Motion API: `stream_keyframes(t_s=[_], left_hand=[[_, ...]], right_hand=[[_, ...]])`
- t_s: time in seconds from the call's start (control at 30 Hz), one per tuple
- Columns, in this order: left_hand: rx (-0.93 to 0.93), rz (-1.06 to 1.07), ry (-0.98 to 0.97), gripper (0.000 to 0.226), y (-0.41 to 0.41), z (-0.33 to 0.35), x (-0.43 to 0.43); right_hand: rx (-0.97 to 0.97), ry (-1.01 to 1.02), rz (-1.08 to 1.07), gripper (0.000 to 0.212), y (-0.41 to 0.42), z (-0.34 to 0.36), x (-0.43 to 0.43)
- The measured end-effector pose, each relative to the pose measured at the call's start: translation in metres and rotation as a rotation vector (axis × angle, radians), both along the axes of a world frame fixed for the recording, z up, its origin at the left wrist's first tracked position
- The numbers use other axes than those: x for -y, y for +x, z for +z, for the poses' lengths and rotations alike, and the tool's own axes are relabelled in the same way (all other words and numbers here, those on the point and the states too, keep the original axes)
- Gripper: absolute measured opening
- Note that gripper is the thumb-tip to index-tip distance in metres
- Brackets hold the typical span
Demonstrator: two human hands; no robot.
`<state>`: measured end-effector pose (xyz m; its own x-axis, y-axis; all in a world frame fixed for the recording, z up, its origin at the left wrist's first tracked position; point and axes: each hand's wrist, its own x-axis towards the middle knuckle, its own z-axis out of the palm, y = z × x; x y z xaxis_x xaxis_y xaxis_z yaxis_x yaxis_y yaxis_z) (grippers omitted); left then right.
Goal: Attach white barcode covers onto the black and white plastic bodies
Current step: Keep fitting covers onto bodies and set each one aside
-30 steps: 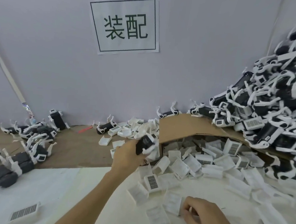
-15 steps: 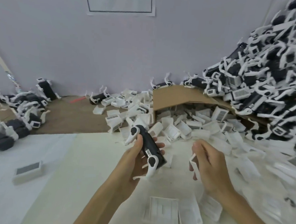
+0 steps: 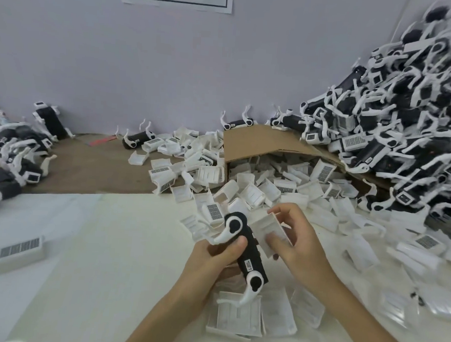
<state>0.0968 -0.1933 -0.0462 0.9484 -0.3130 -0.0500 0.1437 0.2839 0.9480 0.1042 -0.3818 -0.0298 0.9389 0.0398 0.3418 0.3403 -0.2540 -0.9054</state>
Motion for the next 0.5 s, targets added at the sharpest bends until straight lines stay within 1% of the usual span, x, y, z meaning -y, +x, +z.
stream_keyframes(t_s=[0.03, 0.13, 0.2, 0.27, 0.3, 0.4, 0.5], left_hand=[[-0.001, 0.006, 0.011, 0.06, 0.0, 0.0, 0.0], [-0.002, -0.007, 0.054, 0.046, -0.001, 0.002, 0.001], [-0.01, 0.008, 0.063, 0.052, 0.0, 0.003, 0.002], [-0.031, 0.027, 0.037, 0.059, 0.001, 0.003, 0.001], [-0.042, 0.031, 0.019, 0.058, 0.002, 0.003, 0.0], [-0.075, 0.03, -0.022, 0.051, 0.005, 0.004, -0.003], [-0.115, 0.04, -0.06, 0.051, 0.008, 0.003, -0.005]], right_hand=[[0.037, -0.001, -0.023, 0.047, 0.0, -0.001, 0.0], [0.123, -0.007, -0.094, 0.048, -0.002, 0.001, -0.001], [0.197, -0.085, -0.135, 0.045, -0.004, 0.002, -0.002], [0.256, -0.161, -0.101, 0.036, -0.009, 0.002, -0.006], [0.24, -0.166, -0.05, 0.033, -0.011, 0.002, -0.008], [0.152, -0.173, 0.089, 0.037, -0.014, 0.001, -0.01], [0.156, -0.139, 0.119, 0.035, -0.014, 0.001, -0.013]])
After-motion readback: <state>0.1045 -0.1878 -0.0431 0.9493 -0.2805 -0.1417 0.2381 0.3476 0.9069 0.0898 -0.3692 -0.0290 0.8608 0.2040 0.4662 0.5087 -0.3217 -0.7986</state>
